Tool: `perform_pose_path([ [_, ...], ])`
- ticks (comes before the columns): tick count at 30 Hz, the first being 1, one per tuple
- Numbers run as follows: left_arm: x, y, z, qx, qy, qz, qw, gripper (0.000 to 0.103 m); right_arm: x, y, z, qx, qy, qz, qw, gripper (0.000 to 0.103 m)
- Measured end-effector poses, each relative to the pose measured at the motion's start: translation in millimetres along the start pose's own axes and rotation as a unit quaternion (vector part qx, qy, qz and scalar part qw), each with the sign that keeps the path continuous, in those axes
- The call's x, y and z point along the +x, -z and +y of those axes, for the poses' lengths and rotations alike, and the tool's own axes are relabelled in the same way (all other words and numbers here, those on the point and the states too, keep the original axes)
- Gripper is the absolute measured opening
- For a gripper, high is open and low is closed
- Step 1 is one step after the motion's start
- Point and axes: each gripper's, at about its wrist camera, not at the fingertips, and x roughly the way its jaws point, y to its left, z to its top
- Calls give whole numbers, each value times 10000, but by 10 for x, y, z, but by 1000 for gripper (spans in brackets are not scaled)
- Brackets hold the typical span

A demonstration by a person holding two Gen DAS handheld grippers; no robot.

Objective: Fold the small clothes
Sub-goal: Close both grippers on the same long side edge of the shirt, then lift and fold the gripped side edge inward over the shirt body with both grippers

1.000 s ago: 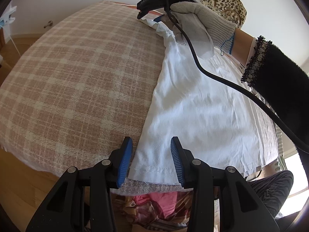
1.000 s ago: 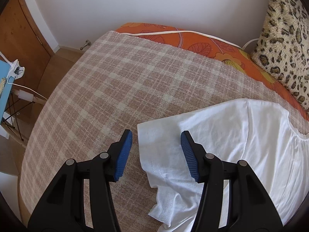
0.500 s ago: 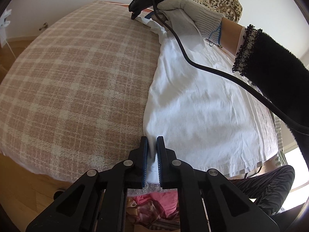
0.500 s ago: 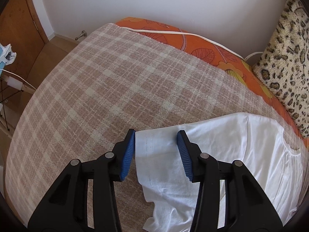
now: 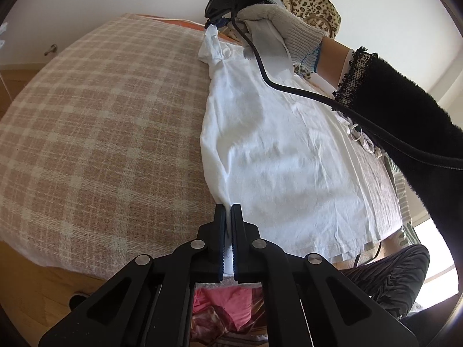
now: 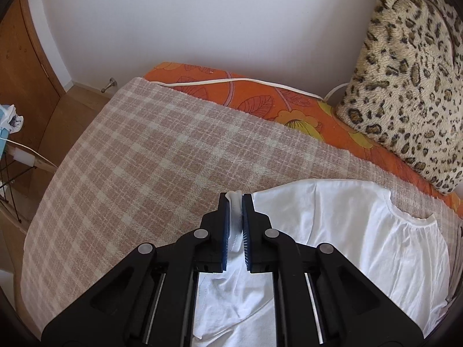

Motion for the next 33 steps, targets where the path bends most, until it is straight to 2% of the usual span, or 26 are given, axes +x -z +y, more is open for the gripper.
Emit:
perform_pose_path([
  [9,23,-23,-85,41,133,16,9999,2,-238,-41,-382,403,-51,-209,9990,8],
  [16,35,-38,-311,346,289,15,9990,2,-417,27,-604,560,-48,-381,9977,8],
  [27,182,34,-757,880,532,220,9945,2,-781,372,-1281,957,237,-599,9933,8],
  [33,332,106,-947,1100,602,417,9912,2,-790,576,-1612,1136,449,-539,9910,8],
])
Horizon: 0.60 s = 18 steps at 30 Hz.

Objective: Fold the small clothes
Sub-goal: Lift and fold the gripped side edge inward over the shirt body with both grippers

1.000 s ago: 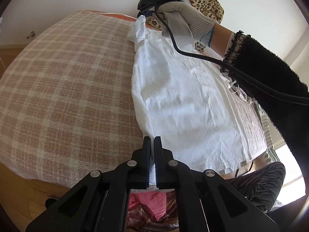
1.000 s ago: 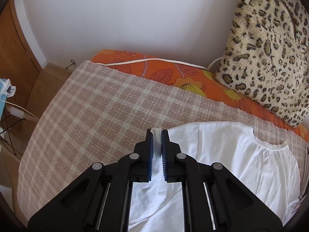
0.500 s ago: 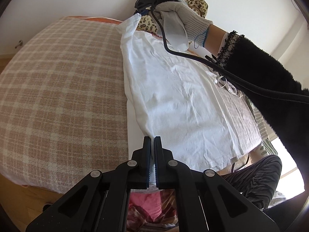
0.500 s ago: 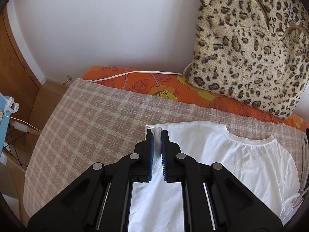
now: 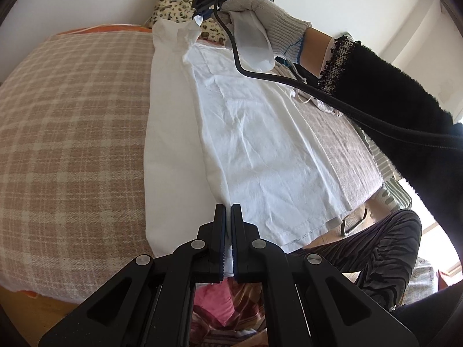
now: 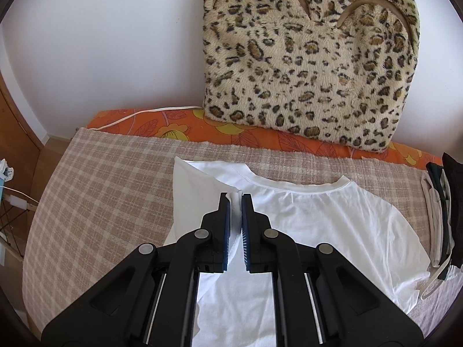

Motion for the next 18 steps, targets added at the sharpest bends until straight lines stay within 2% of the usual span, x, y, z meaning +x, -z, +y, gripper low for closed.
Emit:
perform_pose_path([
  [9,221,48,-123,113,37,281,9995,2,189,215,-367,201,316,179,9991,8],
  [18,277,36,-86,-61,239,420,9988,2,321,307,-551,284,350,322,9985,8],
])
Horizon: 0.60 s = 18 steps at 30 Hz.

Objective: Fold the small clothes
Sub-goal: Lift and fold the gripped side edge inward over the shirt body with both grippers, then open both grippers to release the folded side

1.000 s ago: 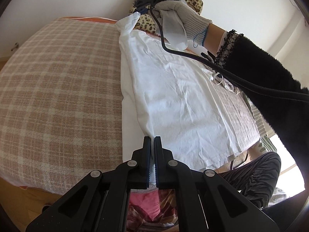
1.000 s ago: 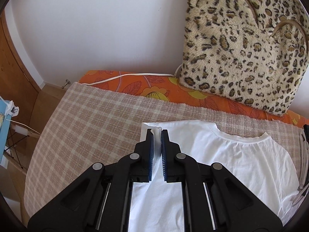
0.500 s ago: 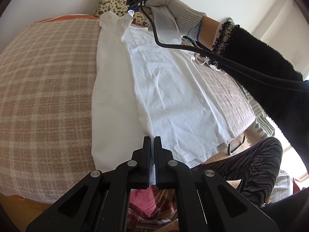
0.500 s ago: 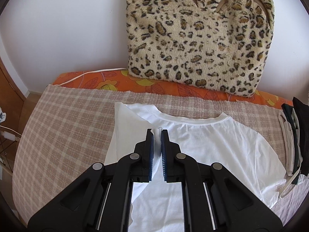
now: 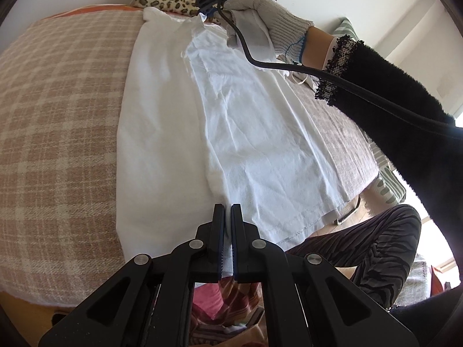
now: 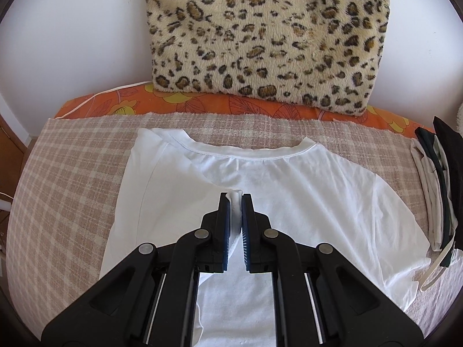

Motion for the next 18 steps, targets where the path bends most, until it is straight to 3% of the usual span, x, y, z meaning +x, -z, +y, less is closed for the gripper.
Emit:
perform_pose_path([
  [3,-10,-3,-72,177,222,37,9996,9,31,-3,6,-73,65,21,10000,8],
  [6,-18,25,-213,460,361,107,9982,24,69,-24,-1,-123,213,66,9997,8],
  [9,-63,46,-221,573,369,134,9976,25,73,-36,-16,-175,335,124,9992,9],
  [11,-127,39,-125,439,357,84,9984,25,15,-35,-33,-229,403,46,9989,17],
  [13,-216,36,-24,300,245,-54,9992,25,-61,-44,-89,-198,468,-28,9987,50],
  [14,-260,34,16,264,148,-133,9995,25,-108,-49,-130,-142,476,-84,9987,55],
  [16,-364,27,101,217,-174,-373,9989,25,-215,-58,-225,-12,433,-182,9989,58],
  [18,-441,1,195,47,-246,-534,9983,25,-321,-45,-314,102,321,-235,9992,58],
])
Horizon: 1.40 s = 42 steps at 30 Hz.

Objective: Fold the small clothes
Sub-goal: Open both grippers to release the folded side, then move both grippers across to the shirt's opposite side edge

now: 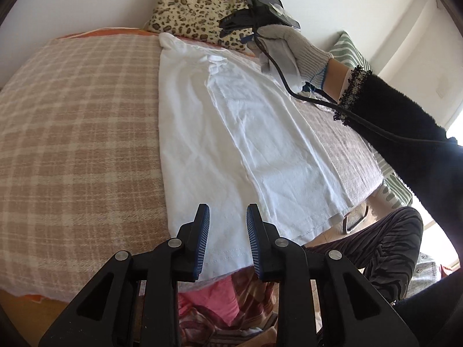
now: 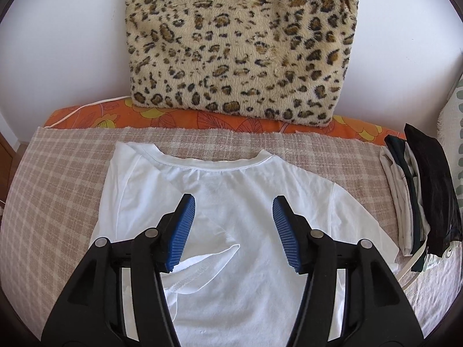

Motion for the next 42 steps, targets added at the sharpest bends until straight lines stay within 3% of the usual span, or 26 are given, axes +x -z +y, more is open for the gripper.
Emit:
perform_pose_path([
  [7,-65,-85,40,-102,-207,-219,9995,25,-451,167,-305,261,-307,-195,9990,58],
  [17,75,-133,-311,228,-112,-279,9993,25,-1118,698,-849,564,-660,-447,9952,58],
  [28,345,-197,-838,805,101,-142,9966,25,-1517,1175,-1584,837,-751,-579,9920,59],
  [33,496,-140,-1183,1221,310,26,9920,25,-1650,1323,-1882,1026,-858,-615,9891,59],
  [37,629,-67,-1477,1717,352,128,9844,35,-1698,1434,-2096,1117,-986,-634,9868,59],
  [42,842,-14,-1733,1987,532,366,9779,35,-1717,1555,-2352,1192,-1110,-613,9847,60],
])
